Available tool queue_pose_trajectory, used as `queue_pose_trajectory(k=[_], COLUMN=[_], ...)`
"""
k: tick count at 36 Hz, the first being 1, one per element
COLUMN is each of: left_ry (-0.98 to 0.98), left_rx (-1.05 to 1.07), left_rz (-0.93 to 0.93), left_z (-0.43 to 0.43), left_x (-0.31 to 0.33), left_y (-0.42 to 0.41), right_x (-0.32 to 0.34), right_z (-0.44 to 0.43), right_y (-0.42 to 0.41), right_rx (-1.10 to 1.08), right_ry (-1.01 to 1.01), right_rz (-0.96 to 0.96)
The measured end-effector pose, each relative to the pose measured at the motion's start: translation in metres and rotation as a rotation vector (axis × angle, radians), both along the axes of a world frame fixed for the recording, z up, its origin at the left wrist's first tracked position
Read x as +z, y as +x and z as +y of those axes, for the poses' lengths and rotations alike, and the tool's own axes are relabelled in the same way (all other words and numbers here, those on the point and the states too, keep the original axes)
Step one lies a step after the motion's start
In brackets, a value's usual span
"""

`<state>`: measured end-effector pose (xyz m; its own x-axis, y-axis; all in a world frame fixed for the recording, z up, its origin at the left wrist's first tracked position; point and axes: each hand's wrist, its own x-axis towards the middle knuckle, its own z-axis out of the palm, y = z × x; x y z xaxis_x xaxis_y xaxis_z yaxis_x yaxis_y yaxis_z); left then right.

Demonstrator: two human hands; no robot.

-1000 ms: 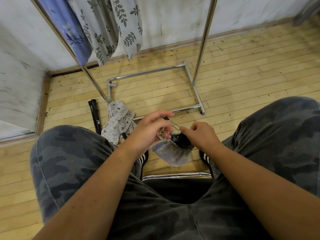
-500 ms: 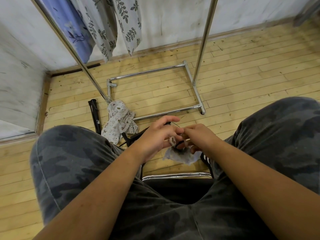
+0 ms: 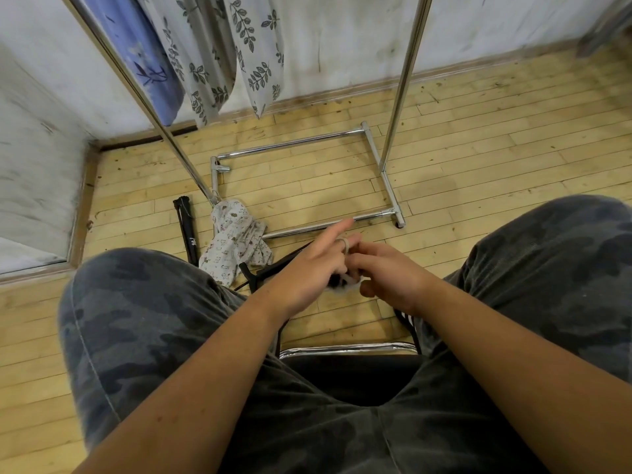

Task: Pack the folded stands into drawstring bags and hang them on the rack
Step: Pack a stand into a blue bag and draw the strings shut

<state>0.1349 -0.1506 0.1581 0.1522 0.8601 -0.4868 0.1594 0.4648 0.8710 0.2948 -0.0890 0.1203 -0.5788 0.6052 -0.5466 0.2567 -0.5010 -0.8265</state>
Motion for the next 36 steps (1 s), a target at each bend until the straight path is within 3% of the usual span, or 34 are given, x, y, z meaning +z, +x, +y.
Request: queue_pose_trajectory(k=[7, 13, 18, 23, 28, 36], left_ry=[0.138, 0.282, 0.289, 0.112, 0.222, 0.331], left_rx=[0.007, 0.045, 0.12, 0.006, -0.168, -0.141], left_rz=[0.19, 0.397, 0.563, 0.488, 0.462, 0.411], left_z=[0.002, 0.004, 0.007, 0.009, 0.003, 0.003], left_x=[-0.006, -0.021, -0.034, -0.045, -0.041, -0.041], left_y=[0.001, 0.002, -0.011, -0.019, -0.005, -0.004], right_x=[-0.001, 0.001, 0.003, 0.008, 0.015, 0.022], right_z=[-0.001, 0.0, 0.005, 0.003, 0.002, -0.005], right_y=[0.004, 0.002, 0.004, 0.006, 0.006, 0.004], right_rx=[-0.04, -0.084, -0.141, -0.093, -0.043, 0.038], right_ry=[0.147, 0.081, 0.025, 0.029, 0.023, 0.224], right_rz=[-0.021, 0.032, 0.053, 0.057, 0.085, -0.029])
